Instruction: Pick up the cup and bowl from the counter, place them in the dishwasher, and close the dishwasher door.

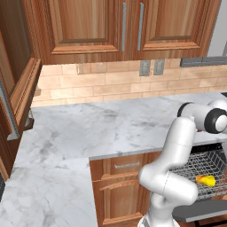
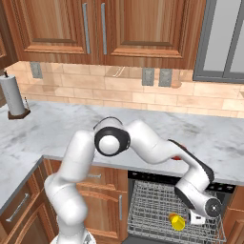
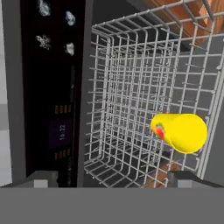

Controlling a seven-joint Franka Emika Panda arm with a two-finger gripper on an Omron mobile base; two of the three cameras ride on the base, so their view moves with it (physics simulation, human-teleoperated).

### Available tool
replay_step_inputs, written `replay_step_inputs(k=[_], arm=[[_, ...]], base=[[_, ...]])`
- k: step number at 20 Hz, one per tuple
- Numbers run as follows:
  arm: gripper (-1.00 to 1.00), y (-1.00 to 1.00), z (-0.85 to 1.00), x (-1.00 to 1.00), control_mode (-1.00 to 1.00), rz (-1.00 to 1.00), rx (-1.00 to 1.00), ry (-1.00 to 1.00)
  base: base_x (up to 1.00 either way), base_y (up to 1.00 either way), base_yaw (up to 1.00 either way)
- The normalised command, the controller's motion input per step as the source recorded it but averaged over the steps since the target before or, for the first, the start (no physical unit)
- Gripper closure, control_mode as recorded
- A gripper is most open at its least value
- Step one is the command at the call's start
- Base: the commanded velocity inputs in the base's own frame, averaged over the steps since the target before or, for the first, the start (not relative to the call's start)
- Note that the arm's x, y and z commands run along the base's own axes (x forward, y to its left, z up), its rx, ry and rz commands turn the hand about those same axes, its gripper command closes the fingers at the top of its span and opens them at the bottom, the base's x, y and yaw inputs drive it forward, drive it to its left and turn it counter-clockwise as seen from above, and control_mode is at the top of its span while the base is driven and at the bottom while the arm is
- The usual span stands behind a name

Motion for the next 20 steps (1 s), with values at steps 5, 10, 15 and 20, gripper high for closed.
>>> replay_step_inputs(k=[5, 10, 15, 20], arm=[[-1.00, 0.00, 0.42, 0.00, -1.00, 0.00, 0.08, -0.01], [-1.00, 0.00, 0.35, 0.03, -1.00, 0.00, 0.07, 0.00], [-1.00, 0.05, 0.35, 0.13, -1.00, 0.00, 0.03, 0.00], [-1.00, 0.23, 0.25, 0.22, -1.00, 0.00, 0.00, 0.00]], base=[[0.00, 0.00, 0.00], [0.00, 0.00, 0.00], [0.00, 0.00, 0.00], [0.00, 0.00, 0.00]])
